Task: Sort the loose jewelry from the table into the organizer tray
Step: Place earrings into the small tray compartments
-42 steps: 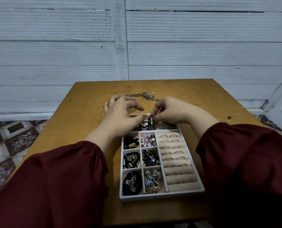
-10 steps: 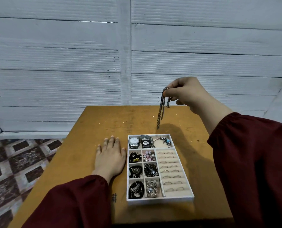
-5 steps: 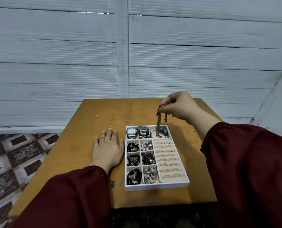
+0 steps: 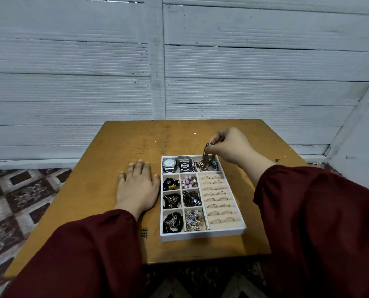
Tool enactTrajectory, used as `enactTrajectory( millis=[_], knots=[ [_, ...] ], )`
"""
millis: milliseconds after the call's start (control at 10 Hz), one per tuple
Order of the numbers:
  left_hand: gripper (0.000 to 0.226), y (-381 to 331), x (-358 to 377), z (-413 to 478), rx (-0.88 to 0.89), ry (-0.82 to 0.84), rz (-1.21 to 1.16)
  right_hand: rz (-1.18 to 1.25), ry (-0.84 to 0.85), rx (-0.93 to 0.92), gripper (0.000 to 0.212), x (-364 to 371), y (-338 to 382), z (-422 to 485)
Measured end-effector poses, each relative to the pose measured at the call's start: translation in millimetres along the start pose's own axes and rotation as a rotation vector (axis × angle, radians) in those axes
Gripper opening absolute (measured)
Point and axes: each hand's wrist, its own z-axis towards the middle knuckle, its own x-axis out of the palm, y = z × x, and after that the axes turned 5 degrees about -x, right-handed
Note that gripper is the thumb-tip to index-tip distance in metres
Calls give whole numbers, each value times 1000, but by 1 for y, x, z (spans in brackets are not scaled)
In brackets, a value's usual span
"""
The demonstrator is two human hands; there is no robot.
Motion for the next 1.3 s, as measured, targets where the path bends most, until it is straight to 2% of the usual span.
enactTrajectory(
  millis=[200,500,800,1100,1300],
  knots=[
    [58,1,1,1,-5,-5,1,11,-7,35,17,11,-11,-2],
    [58,0,0,0,-7,-8,2,25,-3,63,14,22,-21,-4],
    [57,0,0,0,-10,-16,-1,-105,132,12,16,22,-24,-5],
    [58,-1,1,2,-13,-12,-2,-9,232,58,25,17,-23,-6],
    [58,-1,0,1,-9,-19,-9,6,157,102,35,21,-22,-7]
  ],
)
